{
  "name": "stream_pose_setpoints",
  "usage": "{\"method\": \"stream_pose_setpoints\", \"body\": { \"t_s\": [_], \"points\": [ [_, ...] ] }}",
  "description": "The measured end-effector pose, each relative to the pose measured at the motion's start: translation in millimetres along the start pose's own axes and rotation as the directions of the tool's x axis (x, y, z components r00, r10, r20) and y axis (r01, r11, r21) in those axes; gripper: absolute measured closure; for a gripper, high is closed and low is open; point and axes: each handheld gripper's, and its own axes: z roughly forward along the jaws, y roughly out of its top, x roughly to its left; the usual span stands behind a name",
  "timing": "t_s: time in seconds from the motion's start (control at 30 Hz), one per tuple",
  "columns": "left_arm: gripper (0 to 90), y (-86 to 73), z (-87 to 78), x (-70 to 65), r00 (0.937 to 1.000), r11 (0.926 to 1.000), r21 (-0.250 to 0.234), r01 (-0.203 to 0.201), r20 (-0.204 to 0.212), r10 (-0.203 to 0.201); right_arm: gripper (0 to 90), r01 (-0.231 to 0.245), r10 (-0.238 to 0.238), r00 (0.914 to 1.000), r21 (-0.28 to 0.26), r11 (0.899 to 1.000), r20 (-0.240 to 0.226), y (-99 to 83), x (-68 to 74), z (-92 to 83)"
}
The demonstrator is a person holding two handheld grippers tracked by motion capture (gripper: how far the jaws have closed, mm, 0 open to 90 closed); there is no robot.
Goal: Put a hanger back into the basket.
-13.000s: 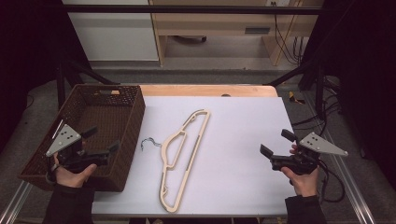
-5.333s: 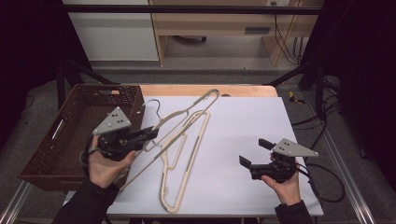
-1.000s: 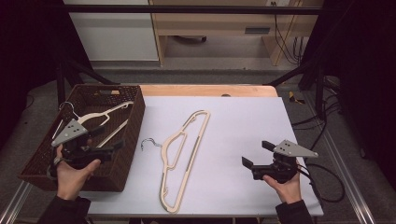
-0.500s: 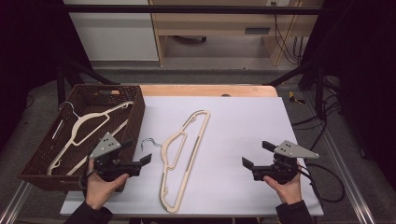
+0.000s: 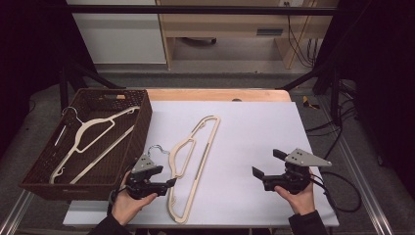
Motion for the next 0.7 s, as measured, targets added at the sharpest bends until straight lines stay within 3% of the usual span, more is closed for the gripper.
{"method": "stream_pose_setpoints", "body": {
  "t_s": [0.37,0.53,0.7],
  "points": [
    [49.7,-16.5,27.2,0.5,0.9989,0.9902,0.135,0.036,-0.036,-0.032,4.0,0.005,-0.004,1.0000,0.013,1.000,-0.004,-1.4,1.2,2.8],
    [55.2,-19.8,34.8,-0.5,0.9972,0.9849,0.160,0.066,-0.044,-0.060,4.0,0.003,-0.003,1.0000,0.013,1.000,-0.003,-1.5,1.5,3.4],
    [59.3,-20.9,40.2,-2.8,0.9977,0.9830,0.175,0.056,-0.047,-0.048,4.1,0.000,0.000,1.0000,0.014,1.000,-0.007,-1.7,2.2,4.2]
  ]
}}
